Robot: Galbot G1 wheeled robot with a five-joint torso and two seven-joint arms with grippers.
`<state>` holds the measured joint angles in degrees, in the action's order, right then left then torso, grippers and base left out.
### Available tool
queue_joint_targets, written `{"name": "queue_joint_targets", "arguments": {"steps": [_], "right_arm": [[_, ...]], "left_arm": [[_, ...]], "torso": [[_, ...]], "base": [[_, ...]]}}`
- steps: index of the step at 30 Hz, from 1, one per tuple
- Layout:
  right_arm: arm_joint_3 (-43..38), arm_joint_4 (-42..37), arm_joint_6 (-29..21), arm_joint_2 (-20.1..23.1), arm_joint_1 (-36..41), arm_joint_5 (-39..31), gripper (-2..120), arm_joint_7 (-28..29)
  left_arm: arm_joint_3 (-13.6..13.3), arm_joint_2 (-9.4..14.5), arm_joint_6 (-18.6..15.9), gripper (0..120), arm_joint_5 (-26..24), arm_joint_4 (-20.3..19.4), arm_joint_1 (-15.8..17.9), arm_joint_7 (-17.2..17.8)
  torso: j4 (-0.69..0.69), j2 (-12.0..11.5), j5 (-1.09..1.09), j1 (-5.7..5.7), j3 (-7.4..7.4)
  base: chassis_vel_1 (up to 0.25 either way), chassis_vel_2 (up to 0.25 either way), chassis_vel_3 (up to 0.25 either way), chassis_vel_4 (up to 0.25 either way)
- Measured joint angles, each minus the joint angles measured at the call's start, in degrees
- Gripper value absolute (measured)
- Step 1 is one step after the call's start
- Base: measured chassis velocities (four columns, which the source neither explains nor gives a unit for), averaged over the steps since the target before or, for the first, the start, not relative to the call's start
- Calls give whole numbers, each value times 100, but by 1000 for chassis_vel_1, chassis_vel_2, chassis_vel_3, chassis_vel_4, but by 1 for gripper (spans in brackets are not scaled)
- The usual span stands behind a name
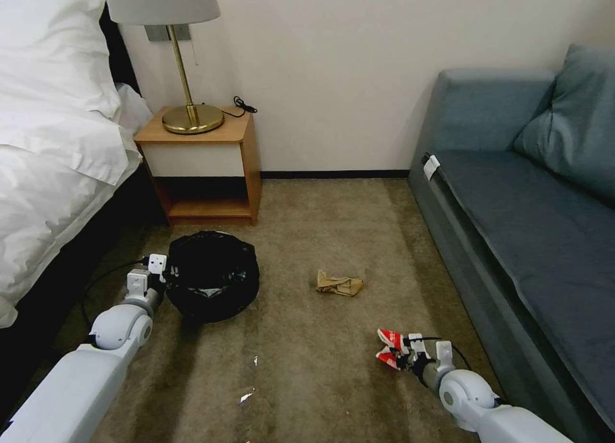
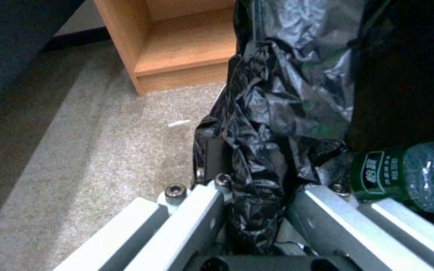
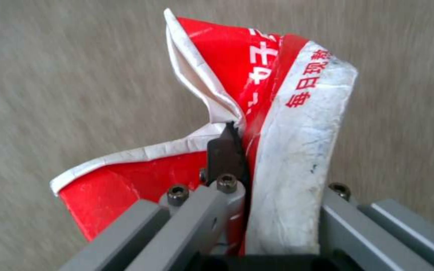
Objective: Pick up the trash bin, then pick up the garbage on the floor and place it into the trash bin.
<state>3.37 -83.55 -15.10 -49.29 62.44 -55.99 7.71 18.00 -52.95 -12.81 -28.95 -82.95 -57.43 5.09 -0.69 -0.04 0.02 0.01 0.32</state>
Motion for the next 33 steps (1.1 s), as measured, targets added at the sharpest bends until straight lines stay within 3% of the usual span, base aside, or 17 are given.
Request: {"name": "queue_joint_targets", "arguments": {"steps": [11, 17, 24, 26, 27, 29, 33], "right_arm": [[-30, -880, -91, 81, -715, -561, 0, 24], [662, -1013, -99, -203, -1866, -1165, 0, -80], [1470, -489, -45, -981, -2991, -1476, 0, -210], [1806, -132, 10, -1616, -3330, -1504, 0, -299], [1806, -132, 10, -1616, -3330, -1504, 0, -299], [2029, 119, 47, -2225, -3534, -1508, 0, -342], [2210, 282, 73, -2579, -3660, -1506, 0, -350]], "left_arm": [[-144, -249, -6, 0, 97, 23, 92, 58], [-343, -365, -67, 0, 75, 23, 334, 149], [-552, -442, -143, 0, -34, 39, 653, 297], [-595, -455, -163, 0, -74, 40, 736, 342], [-595, -455, -163, 0, -74, 40, 736, 342], [-612, -458, -171, 0, -89, 45, 773, 348], [-612, -457, -172, 0, -91, 68, 790, 355]], "torso": [[0, 0, -2, 0, 0], [0, 0, -2, 0, 1], [-1, 0, -4, 0, 0], [-1, 0, -3, 0, 1], [-1, 0, -3, 0, 1], [3, 0, -3, 0, 1], [3, 0, -3, 0, 1]], "base": [[0, 0, 0, 0], [0, 0, 0, 0], [0, 0, 0, 0], [0, 0, 0, 0], [0, 0, 0, 0], [0, 0, 0, 0], [0, 0, 0, 0]]}}
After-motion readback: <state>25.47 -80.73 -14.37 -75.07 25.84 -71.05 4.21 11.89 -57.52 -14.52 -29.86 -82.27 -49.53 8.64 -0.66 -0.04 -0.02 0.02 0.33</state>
